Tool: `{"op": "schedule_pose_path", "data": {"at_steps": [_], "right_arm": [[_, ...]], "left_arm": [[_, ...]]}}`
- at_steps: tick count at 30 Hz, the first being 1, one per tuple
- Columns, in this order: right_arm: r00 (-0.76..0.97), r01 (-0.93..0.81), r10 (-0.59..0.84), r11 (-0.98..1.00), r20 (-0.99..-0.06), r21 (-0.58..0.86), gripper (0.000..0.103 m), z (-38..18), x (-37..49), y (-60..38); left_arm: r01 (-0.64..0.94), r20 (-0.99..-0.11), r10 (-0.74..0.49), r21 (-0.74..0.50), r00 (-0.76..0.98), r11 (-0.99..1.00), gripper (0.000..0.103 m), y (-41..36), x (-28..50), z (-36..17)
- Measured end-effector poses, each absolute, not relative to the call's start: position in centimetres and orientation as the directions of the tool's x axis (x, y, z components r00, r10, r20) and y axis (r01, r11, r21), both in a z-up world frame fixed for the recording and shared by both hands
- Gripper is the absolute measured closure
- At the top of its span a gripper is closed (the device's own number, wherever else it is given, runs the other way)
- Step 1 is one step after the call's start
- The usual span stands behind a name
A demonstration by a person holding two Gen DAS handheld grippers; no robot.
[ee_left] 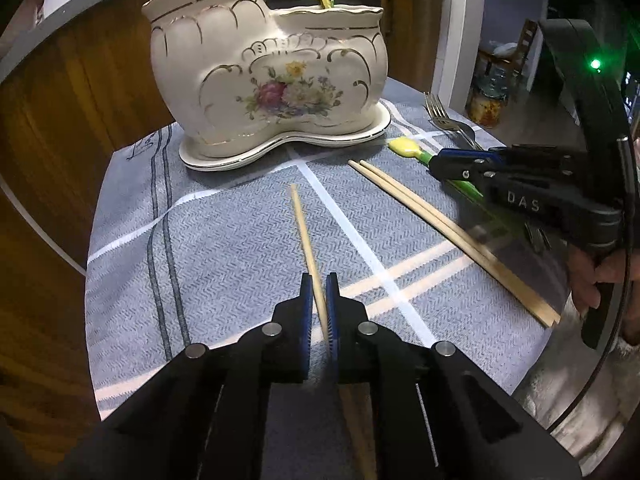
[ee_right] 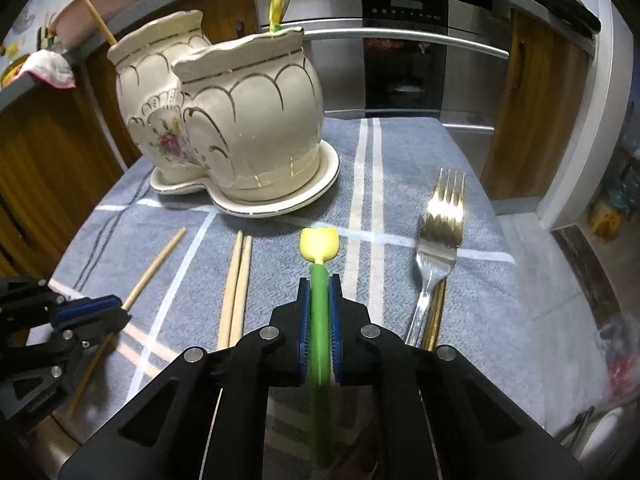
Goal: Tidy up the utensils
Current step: 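Grasp a wooden chopstick with the left tool while the right tool grasps the green-handled utensil, then lift the chopstick over the larger pot while the right tool carries the green utensil to the smaller pot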
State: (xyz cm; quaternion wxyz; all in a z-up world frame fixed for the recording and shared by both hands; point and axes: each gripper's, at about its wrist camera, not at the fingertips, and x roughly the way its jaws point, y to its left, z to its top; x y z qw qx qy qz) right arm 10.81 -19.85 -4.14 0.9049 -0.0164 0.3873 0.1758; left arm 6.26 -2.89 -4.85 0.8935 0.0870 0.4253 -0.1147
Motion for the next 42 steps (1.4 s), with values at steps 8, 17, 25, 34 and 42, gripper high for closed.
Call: {"op": "schedule_pose_path", "data": {"at_steps": [8,17,25,34,42], "right_arm": [[0.686,-0.351,0.353,0.926,-0.637,0.135,0.093,-2.6,9.4,-20.8],[0.766,-0.379,0.422,0.906,-0.485,0.189,0.093,0.4,7.3,-22.2],[0.852,-0.384,0.414,0.910,-0.320,0.155,0.093,3.3,5.7,-22.2],[0.874,-0.409,0.433,0.900,-0.220,0.149,0.093,6.9,7.3,-21.1],[0.879,-0.429,0.454,0.887,-0.148,0.174,0.093,9.5,9.8,-20.2]], "left_arm": [[0.302,-0.714,-0.167,0.065,0.680,0.951,0.098,-1.4,4.9,-3.7],[0.338,-0.509,-0.256,0.075,0.822,0.938,0.098,0.6,2.2,0.0],[0.320,-0.352,-0.277,0.070,0.894,0.945,0.098,2.4,1.5,3.6],[0.252,-0.268,-0.239,0.014,0.933,0.968,0.098,6.3,4.2,6.5],[0.224,-0.201,-0.228,-0.041,0.953,0.974,0.098,8.6,7.8,8.7]]}}
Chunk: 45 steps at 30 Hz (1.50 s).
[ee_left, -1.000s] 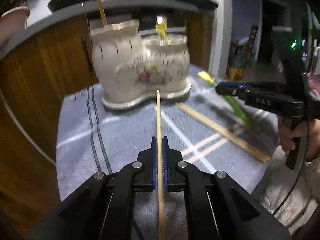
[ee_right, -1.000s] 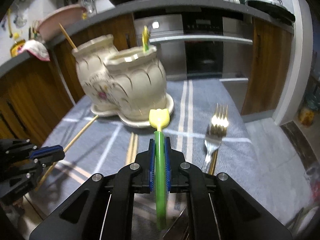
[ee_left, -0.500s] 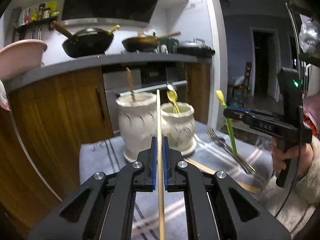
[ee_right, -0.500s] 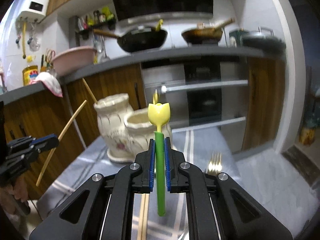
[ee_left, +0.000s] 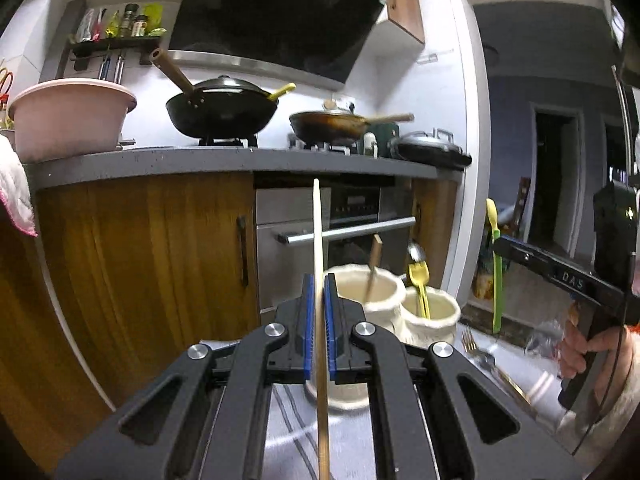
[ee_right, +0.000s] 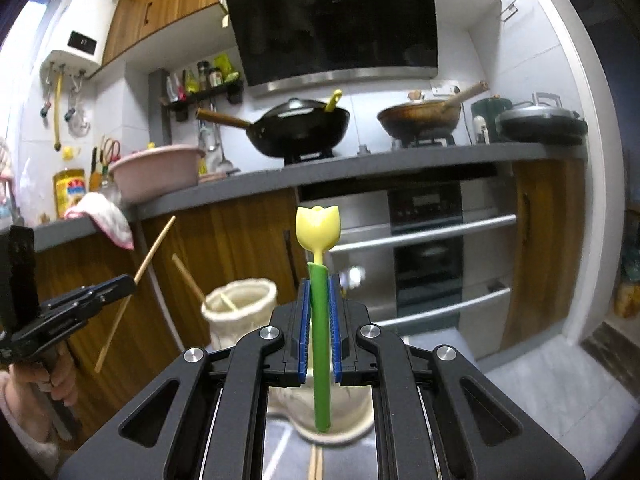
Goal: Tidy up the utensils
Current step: 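Lift the chopstick over the larger pot while the right tool carries the green utensil to the smaller pot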
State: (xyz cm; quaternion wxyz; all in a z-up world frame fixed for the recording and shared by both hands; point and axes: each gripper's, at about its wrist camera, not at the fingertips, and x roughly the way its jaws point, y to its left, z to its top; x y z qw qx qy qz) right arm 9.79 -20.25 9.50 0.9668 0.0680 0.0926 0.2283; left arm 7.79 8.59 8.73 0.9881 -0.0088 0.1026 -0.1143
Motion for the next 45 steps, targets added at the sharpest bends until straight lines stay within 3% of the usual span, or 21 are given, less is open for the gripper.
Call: {"op": "schedule_pose_path", "data": {"at_steps": [8,18,32,45], "right_arm": [[0.883,-0.434,0.460,0.875,-0.088,0.216,0.093,11.1,12.9,-19.6],[0.871,-0.447,0.480,0.863,-0.104,0.233,0.093,10.2,16.0,-18.3],[0.852,-0.465,0.504,0.853,-0.142,0.238,0.093,8.5,17.6,-17.9],[0.835,-0.475,0.520,0.847,-0.181,0.239,0.093,7.1,17.1,-18.1]], "left_arm": [[0.265,-0.125,-0.281,-0.132,0.952,0.955,0.098,8.9,12.3,10.4],[0.312,-0.046,-0.326,-0.196,0.944,0.930,0.098,7.6,16.9,11.3],[0.373,-0.029,-0.399,-0.297,0.917,0.879,0.098,7.4,20.9,9.1],[0.384,-0.045,-0.407,-0.248,0.912,0.889,0.098,8.7,17.2,8.0]]}}
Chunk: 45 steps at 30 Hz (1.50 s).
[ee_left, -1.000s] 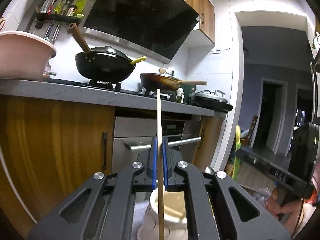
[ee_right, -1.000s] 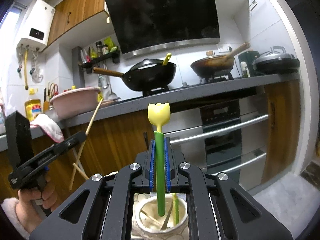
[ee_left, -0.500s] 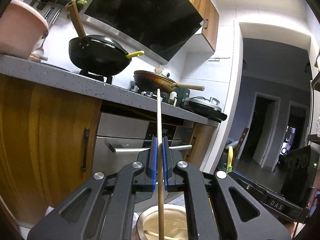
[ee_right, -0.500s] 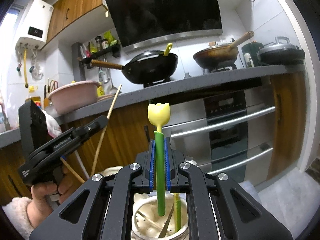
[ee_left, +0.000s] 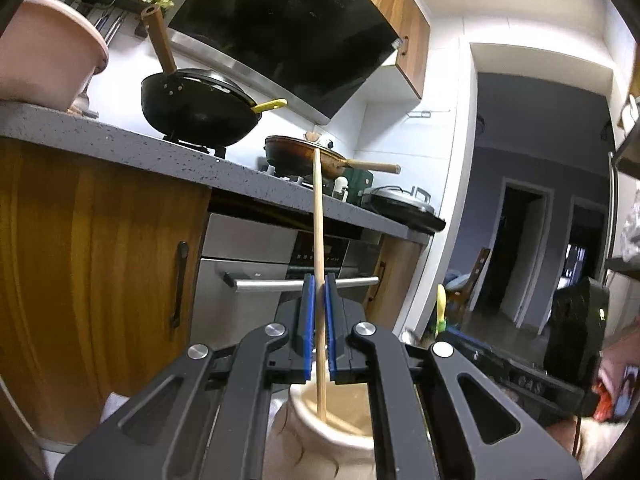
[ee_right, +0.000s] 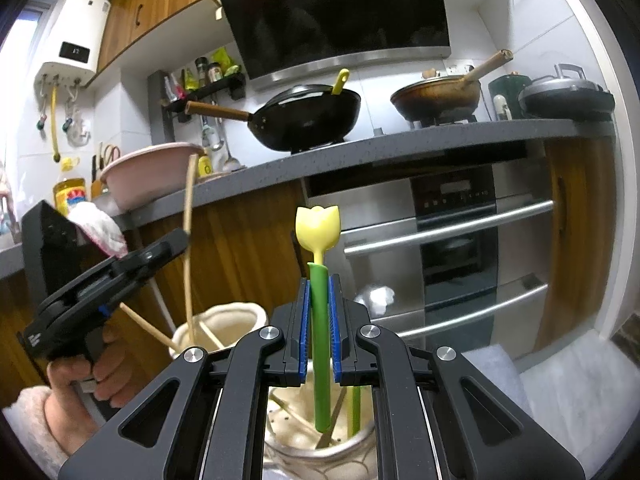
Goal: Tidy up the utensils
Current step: 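Lift the chopstick over the larger pot while the right tool carries the green utensil to the smaller pot, then open both tools to drop the chopstick and green utensil into the pots, then withdraw both open tools from the holder back over the table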
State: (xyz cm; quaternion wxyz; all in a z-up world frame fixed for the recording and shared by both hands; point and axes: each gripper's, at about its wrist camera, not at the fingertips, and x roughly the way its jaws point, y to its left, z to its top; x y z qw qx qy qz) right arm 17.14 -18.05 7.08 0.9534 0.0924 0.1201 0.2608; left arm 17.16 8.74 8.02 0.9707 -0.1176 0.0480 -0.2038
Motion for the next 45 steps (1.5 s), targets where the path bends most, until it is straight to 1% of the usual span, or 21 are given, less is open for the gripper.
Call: {"op": "schedule_pose_path", "data": {"at_steps": [4,9,16,21,25,27,28,29,31,33,35,36,37,38,39,40,41,43,44,45], "right_arm": [[0.827,-0.474,0.525,0.843,-0.202,0.253,0.093,6.4,17.2,-18.3],[0.829,-0.463,0.512,0.854,-0.226,0.237,0.093,6.0,17.0,-18.2],[0.842,-0.432,0.466,0.884,-0.273,0.176,0.093,5.4,16.6,-17.8],[0.840,-0.417,0.452,0.892,-0.300,0.176,0.093,5.0,16.9,-18.1],[0.840,-0.405,0.439,0.899,-0.319,0.170,0.093,4.8,16.9,-18.3],[0.843,-0.398,0.433,0.901,-0.319,0.170,0.092,4.8,16.8,-18.5],[0.844,-0.397,0.432,0.902,-0.317,0.171,0.086,4.8,16.8,-18.6],[0.846,-0.395,0.431,0.902,-0.313,0.172,0.083,4.8,16.8,-18.6],[0.851,-0.390,0.426,0.904,-0.307,0.174,0.078,4.9,16.7,-18.8],[0.856,-0.385,0.424,0.905,-0.296,0.182,0.075,5.0,16.5,-19.1],[0.859,-0.384,0.424,0.904,-0.286,0.189,0.066,5.2,16.4,-19.2],[0.860,-0.385,0.427,0.902,-0.278,0.194,0.058,5.3,16.2,-19.4],[0.861,-0.387,0.429,0.901,-0.271,0.198,0.051,5.4,16.1,-19.4],[0.863,-0.389,0.432,0.899,-0.264,0.201,0.048,5.5,16.0,-19.5],[0.863,-0.391,0.434,0.898,-0.260,0.202,0.041,5.6,15.8,-19.5],[0.862,-0.393,0.436,0.897,-0.258,0.203,0.034,5.7,15.6,-19.6],[0.858,-0.400,0.444,0.893,-0.257,0.207,0.031,5.7,15.4,-19.6],[0.853,-0.409,0.455,0.887,-0.256,0.213,0.024,5.8,14.9,-19.7],[0.853,-0.410,0.456,0.887,-0.255,0.213,0.023,5.8,14.7,-19.7],[0.853,-0.411,0.456,0.887,-0.254,0.212,0.020,5.8,14.5,-19.7]], "left_arm": [[0.384,-0.088,-0.407,-0.200,0.909,0.901,0.098,8.2,15.9,7.4],[0.373,-0.152,-0.383,-0.091,0.911,0.923,0.098,6.4,14.2,6.5],[0.364,-0.187,-0.364,-0.036,0.913,0.931,0.098,5.6,12.7,6.1],[0.349,-0.199,-0.347,-0.025,0.917,0.937,0.098,5.5,12.4,5.8],[0.330,-0.210,-0.327,-0.022,0.921,0.944,0.095,5.5,12.4,5.6],[0.308,-0.207,-0.305,-0.019,0.929,0.951,0.084,5.7,12.3,5.6],[0.298,-0.205,-0.296,-0.017,0.933,0.954,0.078,5.8,12.2,5.6],[0.287,-0.201,-0.284,-0.016,0.938,0.958,0.074,5.9,12.0,5.6],[0.277,-0.200,-0.275,-0.019,0.940,0.961,0.070,6.0,11.9,5.7],[0.258,-0.199,-0.256,-0.015,0.946,0.966,0.064,6.0,11.7,5.7],[0.245,-0.197,-0.241,-0.003,0.950,0.970,0.054,6.0,11.6,5.6],[0.235,-0.195,-0.231,0.002,0.953,0.972,0.051,5.9,11.5,5.6],[0.231,-0.193,-0.226,0.004,0.955,0.973,0.044,5.9,11.4,5.6],[0.225,-0.190,-0.220,0.005,0.957,0.974,0.039,5.9,11.3,5.5],[0.221,-0.187,-0.216,0.005,0.958,0.975,0.036,5.9,11.2,5.6],[0.216,-0.186,-0.212,0.005,0.960,0.976,0.029,5.9,11.1,5.6],[0.209,-0.181,-0.204,0.007,0.962,0.978,0.020,5.9,10.9,5.6],[0.185,-0.169,-0.181,0.012,0.969,0.983,0.009,5.9,10.6,5.5],[0.174,-0.166,-0.169,0.015,0.971,0.985,0.005,5.9,10.4,5.5],[0.169,-0.167,-0.164,0.015,0.972,0.986,0.006,5.9,10.4,5.5]]}}
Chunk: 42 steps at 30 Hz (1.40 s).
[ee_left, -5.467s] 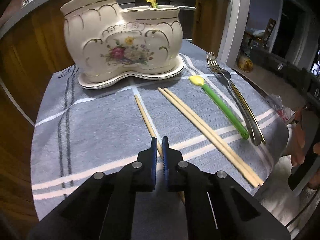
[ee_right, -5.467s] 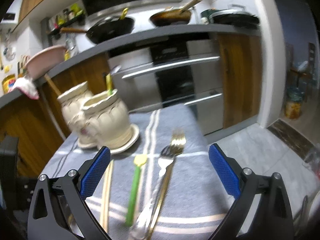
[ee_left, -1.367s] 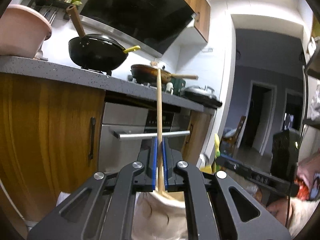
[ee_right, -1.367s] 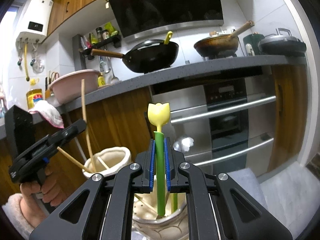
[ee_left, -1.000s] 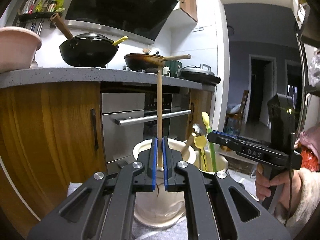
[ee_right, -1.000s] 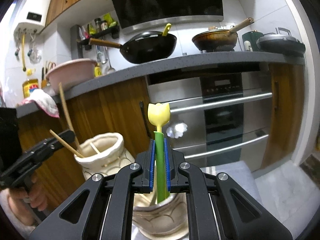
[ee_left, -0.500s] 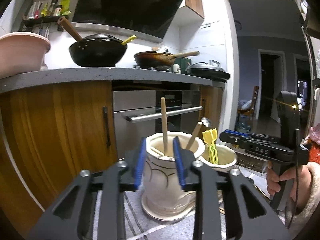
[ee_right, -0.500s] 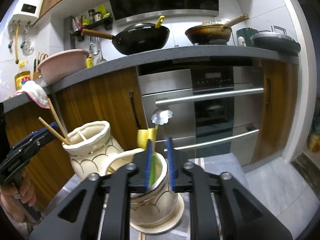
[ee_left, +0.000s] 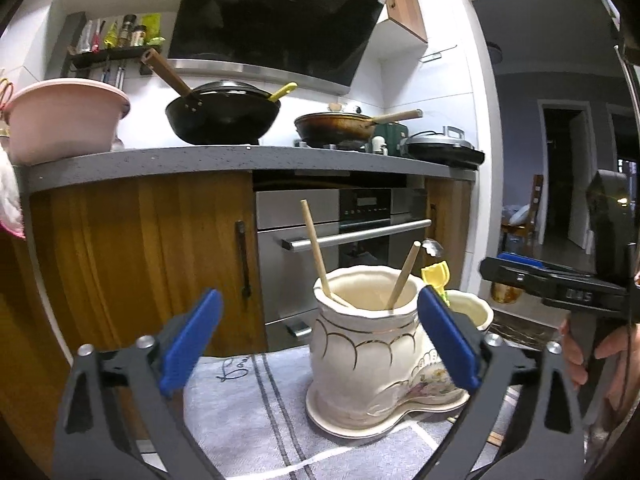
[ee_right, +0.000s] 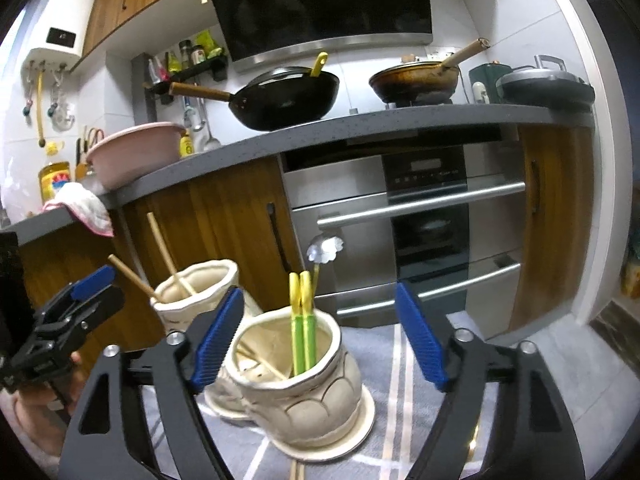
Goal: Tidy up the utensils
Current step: 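Withdraw both open tools from the holder back over the table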
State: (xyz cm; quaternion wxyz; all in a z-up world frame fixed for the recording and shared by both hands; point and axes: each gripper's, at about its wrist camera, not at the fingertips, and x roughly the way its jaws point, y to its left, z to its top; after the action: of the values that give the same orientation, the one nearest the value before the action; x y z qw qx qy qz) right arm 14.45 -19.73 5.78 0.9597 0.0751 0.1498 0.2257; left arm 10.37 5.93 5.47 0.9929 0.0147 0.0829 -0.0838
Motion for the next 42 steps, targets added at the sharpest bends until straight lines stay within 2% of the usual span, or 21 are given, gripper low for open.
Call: {"op": "schedule_pose_path", "data": {"at_steps": [3,7,27,38,42], "right_arm": [[0.858,-0.408,0.448,0.892,-0.250,0.196,0.010,5.9,13.5,-19.6],[0.869,-0.397,0.436,0.897,-0.236,0.193,0.008,6.2,12.3,-19.9],[0.908,-0.260,0.313,0.943,-0.279,0.209,0.006,4.3,7.4,-25.2],[0.897,-0.159,0.198,0.979,-0.394,0.130,0.006,1.9,6.4,-26.9],[0.866,-0.169,0.205,0.978,-0.457,0.119,0.006,0.6,6.4,-26.7]], "left_arm": [[0.148,-0.195,-0.139,0.030,0.971,0.989,0.006,5.7,10.3,5.0],[0.147,-0.218,-0.133,0.046,0.967,0.988,0.006,5.2,10.1,4.7],[0.187,-0.296,-0.178,0.002,0.938,0.982,0.006,3.8,6.3,2.5],[0.222,-0.376,-0.211,-0.015,0.902,0.975,0.006,1.5,4.7,0.6],[0.230,-0.404,-0.222,-0.029,0.887,0.973,0.006,1.1,4.6,0.0]]}}
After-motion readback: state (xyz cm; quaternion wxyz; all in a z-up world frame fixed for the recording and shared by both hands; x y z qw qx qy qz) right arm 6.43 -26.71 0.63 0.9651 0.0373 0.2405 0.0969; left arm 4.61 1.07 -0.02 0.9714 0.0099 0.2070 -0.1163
